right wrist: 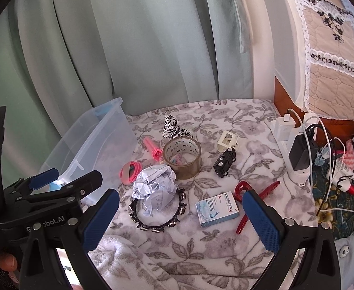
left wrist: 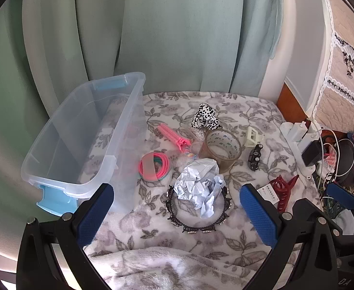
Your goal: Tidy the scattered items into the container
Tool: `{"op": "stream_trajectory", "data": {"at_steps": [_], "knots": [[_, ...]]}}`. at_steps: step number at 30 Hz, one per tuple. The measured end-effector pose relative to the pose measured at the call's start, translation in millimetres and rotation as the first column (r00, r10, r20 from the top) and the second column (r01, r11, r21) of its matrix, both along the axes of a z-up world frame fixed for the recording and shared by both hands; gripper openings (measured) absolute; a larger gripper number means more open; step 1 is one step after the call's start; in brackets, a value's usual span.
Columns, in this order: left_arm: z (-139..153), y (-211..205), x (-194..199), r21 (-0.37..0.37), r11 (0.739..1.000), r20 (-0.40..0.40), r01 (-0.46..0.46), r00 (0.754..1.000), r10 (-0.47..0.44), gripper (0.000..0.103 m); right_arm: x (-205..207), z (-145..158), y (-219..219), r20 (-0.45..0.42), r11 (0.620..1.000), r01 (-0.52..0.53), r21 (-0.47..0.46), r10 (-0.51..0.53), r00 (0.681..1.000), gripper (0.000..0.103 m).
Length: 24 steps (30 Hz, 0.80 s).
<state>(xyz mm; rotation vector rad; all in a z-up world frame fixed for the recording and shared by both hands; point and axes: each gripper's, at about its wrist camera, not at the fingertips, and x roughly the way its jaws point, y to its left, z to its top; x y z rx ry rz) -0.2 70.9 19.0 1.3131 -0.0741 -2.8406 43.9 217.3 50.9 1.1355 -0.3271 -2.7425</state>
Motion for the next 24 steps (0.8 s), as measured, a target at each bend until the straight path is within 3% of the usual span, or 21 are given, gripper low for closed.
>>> {"op": "stream_trajectory", "data": {"at_steps": [10,13,16,21,24], "knots": [[-33.4,24.4,-14.9,-0.05,0.997,0.06,0.061,0.997,-0.058,0.103,-5.3,-34.5,18.9,0.062,1.0,0.024,-0.008,-0.023,0.998,0.103],[-48.9,30.4,-23.3,-0.036,0.995,0.104,0.091,0.991,-0.087,0.103,-8.8,-52.5,28.3,0.115,0.998,0.045,-0.05,-0.039,0.993,0.103],[-62.4,36.5,-31.5,-0.015,0.992,0.129,0.124,0.984,-0.121,0.103,-10.0,-62.7,33.0,0.114,0.998,0.055,-0.029,-0.051,0.992,0.103],[-89.2,41.4,-55.6,0.094,0.98,0.193,0.173,0.963,-0.189,0.103,-24.3,-77.2,42.4,0.146,0.998,0.065,-0.002,-0.064,0.987,0.103],[-106.7,44.5,-67.9,0.05,0.987,0.241,0.153,0.957,-0.16,0.103,-37.9,-94.9,50.6,0.232,0.998,0.019,-0.063,-0.004,0.973,0.103]]}}
